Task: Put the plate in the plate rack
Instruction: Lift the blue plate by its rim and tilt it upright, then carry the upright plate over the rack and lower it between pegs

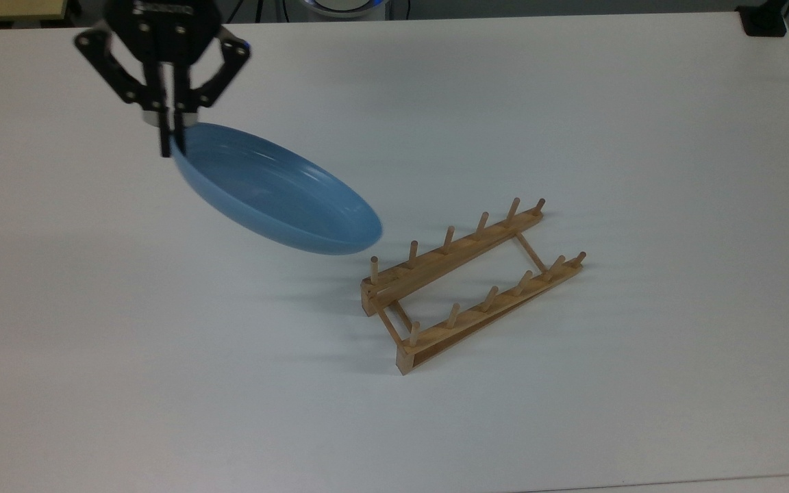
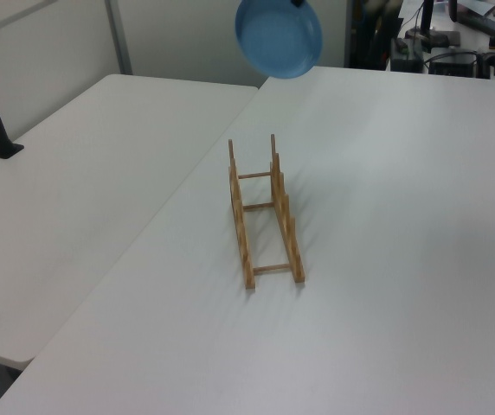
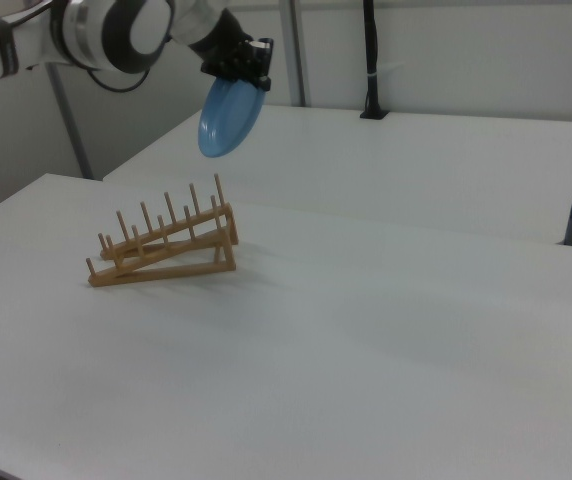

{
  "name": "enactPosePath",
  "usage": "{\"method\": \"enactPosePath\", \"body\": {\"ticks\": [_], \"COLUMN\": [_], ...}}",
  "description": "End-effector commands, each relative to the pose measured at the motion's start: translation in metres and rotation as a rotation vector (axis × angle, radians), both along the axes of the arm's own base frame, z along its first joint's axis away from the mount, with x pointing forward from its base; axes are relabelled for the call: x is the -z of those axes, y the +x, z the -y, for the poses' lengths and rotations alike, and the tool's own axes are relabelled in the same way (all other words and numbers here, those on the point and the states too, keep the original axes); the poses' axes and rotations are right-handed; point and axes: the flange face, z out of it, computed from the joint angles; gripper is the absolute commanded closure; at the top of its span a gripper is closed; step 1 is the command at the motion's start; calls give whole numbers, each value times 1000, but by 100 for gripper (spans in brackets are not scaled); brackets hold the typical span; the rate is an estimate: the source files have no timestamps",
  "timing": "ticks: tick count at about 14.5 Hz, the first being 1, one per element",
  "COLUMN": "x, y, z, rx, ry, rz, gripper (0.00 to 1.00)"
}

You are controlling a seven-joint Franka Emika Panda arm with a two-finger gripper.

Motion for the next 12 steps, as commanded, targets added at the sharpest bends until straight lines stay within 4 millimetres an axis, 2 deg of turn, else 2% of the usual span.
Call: {"method": "enactPosePath", "body": {"ticks": [1, 7, 12], "x": [-2, 8, 15], "y": [6, 4, -1], "z": [-57, -126, -164], "rx": [0, -17, -42], "ry": [-114, -297, -379], "rz": [21, 37, 29], "gripper": [100, 100, 100]}}
